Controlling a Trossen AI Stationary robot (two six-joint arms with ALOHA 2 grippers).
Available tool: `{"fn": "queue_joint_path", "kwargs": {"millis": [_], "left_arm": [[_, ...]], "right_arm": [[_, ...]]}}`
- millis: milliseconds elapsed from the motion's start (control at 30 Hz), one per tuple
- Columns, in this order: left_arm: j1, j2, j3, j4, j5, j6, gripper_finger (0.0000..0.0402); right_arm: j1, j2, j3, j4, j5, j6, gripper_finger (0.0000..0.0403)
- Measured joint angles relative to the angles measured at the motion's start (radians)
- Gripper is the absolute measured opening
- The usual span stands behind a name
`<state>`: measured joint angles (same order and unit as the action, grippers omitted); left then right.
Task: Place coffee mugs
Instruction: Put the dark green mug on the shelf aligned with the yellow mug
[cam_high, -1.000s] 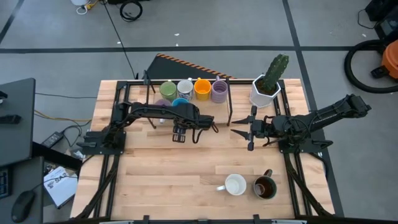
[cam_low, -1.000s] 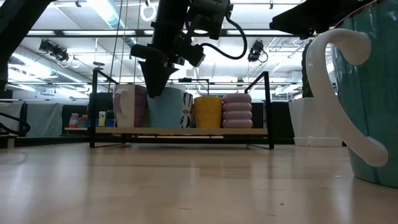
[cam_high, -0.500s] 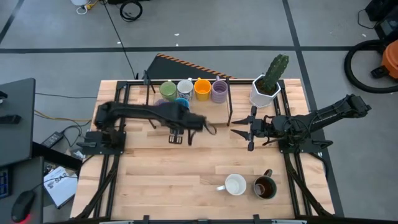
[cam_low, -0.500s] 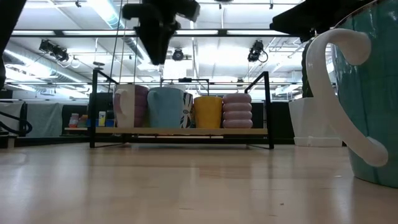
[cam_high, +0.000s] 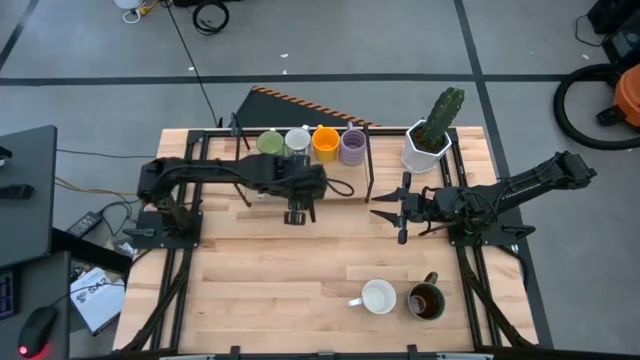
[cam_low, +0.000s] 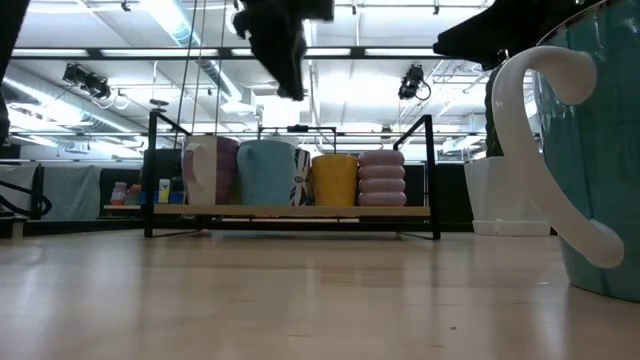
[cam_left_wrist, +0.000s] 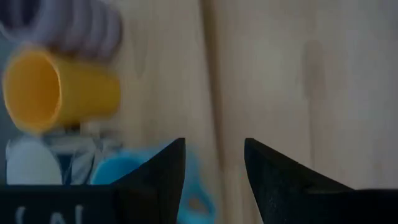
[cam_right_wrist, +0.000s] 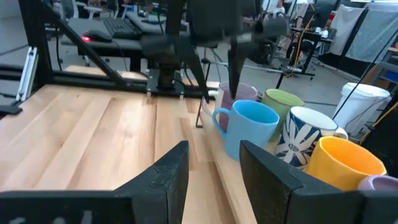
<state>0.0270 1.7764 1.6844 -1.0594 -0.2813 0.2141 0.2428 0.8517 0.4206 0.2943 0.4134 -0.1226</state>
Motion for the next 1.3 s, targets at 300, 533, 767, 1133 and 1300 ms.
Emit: {"fn": "queue_joint_path", "kwargs": {"millis": [300, 533, 767, 1133, 1300], "left_arm": [[-0.095, -0.177, -0.207, 0.307, 0.022, -0.111, 0.0172], [-0.170, -0.246, -0.326, 0.348, 0.015, -0.207, 0.0172], [-0.227, -0.277, -0.423, 0.396, -0.011, -0.242, 0.0172], [-0.289, -0.275, -0.482, 0.367, 0.014, -0.315, 0.0172], [-0.308, -0.299, -0.480, 0.352, 0.012, -0.341, 0.0172]], "right_arm": [[0.042, 0.038, 0.018, 0.111, -0.086, 0.023, 0.0148], [0.091, 0.188, 0.143, 0.035, -0.095, 0.096, 0.0146], [0.098, 0.373, 0.420, -0.426, -0.098, 0.279, 0.0146], [0.156, 0.614, 0.784, -1.002, -0.343, 0.394, 0.0146], [0.221, 0.727, 0.950, -1.190, -0.346, 0.385, 0.0146]]}}
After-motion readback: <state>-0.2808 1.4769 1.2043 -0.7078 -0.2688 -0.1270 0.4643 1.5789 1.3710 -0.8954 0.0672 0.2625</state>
